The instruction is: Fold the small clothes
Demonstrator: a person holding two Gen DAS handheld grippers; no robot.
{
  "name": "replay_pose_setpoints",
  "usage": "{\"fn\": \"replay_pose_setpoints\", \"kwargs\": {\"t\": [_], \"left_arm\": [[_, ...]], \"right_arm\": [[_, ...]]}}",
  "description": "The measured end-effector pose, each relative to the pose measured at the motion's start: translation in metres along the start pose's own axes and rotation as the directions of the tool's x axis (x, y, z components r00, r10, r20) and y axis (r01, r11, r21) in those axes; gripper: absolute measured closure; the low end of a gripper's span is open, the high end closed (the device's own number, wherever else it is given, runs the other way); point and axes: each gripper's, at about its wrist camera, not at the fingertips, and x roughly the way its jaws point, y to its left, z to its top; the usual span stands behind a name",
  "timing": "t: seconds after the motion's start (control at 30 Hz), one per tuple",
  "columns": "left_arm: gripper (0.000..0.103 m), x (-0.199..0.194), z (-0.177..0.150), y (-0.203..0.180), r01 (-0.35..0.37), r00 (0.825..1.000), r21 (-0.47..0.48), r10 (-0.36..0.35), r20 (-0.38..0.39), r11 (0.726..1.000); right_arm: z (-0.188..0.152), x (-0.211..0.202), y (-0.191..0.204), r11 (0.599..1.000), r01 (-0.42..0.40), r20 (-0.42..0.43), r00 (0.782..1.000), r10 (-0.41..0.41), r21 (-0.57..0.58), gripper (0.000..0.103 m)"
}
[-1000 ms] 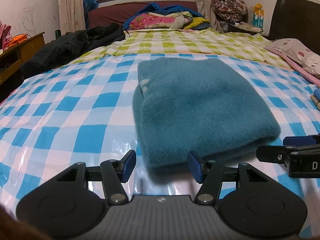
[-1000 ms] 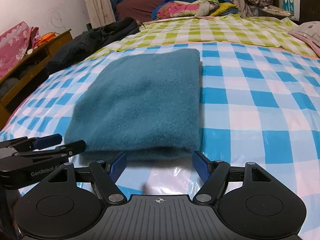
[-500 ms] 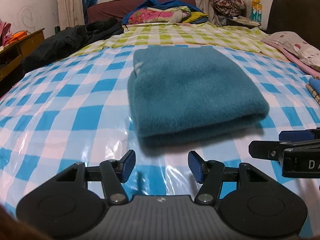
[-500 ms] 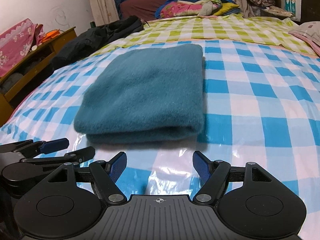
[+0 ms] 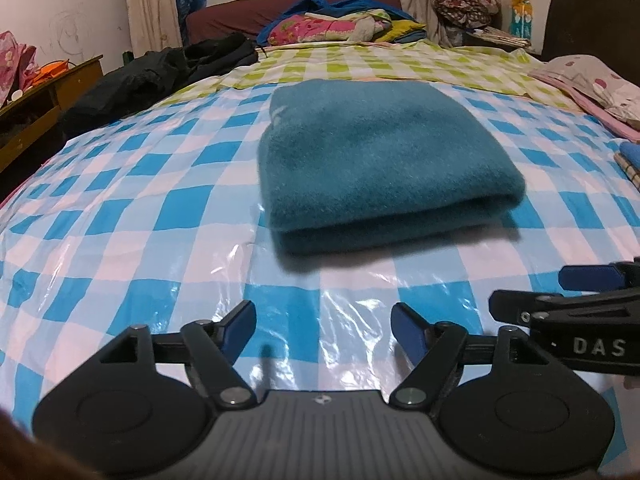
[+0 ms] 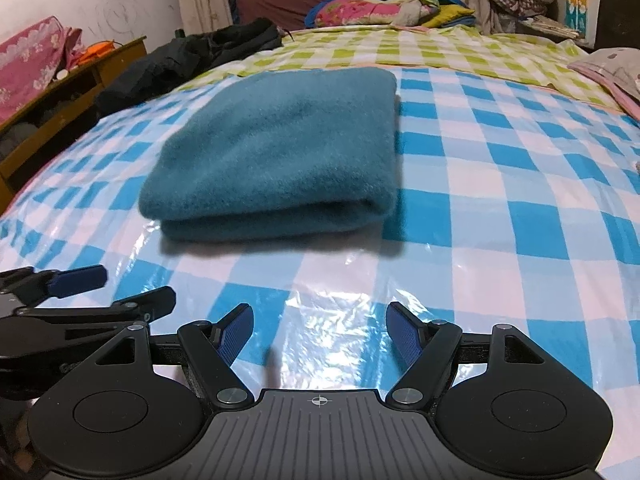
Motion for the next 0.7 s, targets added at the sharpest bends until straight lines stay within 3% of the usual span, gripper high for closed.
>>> {"fn": "replay_pose_setpoints", "kwargs": {"t": [0.23, 0.7], "left_arm": [[0.022, -0.004, -0.005, -0.007, -0.029, 1.0, 0.019, 0.029, -0.005, 0.999], [0.022, -0.007, -0.013, 0.002, -0.008, 1.0, -0.028, 0.008, -0.014, 1.0]], "right_arm": [[-0.006, -0.002, -0.002, 1.0, 0.027, 0.007, 1.0, -0.027, -0.004, 0.029], [-0.01, -0.007, 0.005, 0.999, 0.043, 0.019, 0.999, -0.042, -0.025, 0.029]]}}
